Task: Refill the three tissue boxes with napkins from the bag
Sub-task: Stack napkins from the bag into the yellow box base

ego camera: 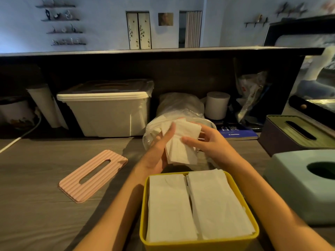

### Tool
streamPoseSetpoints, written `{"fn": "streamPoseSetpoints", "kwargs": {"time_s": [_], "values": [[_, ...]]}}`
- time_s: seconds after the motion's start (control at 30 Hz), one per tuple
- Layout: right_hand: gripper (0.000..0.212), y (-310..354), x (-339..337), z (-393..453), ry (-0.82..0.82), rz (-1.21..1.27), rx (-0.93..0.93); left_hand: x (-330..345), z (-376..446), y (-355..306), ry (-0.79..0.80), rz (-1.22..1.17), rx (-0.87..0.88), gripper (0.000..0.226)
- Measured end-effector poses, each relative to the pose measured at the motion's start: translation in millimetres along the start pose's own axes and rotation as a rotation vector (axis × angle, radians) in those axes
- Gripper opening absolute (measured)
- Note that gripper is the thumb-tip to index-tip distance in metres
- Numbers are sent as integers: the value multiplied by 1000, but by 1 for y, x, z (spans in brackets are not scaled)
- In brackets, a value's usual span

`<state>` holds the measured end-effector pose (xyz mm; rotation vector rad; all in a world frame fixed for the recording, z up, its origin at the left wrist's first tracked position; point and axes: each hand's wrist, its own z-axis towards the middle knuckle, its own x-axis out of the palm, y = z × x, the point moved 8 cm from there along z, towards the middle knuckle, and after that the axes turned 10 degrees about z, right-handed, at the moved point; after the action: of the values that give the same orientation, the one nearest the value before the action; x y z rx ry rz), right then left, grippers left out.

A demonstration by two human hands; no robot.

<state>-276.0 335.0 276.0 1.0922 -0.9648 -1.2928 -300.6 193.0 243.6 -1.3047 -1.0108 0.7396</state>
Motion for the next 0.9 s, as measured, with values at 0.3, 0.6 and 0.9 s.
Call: {"fn": "streamPoseSetpoints", "kwargs": {"time_s": [0.3,0.6,0.9], "values": [[48,17,-3,-4,-213,-252,-293,12,5,10,18,-89,-53,53],[32,29,-7,-6,-270,-454,-423,14,6,18,79,237,-119,87],[23,34,-10,-11,-303,-264,-507,17,1,11,92,-178,-147,78]]}}
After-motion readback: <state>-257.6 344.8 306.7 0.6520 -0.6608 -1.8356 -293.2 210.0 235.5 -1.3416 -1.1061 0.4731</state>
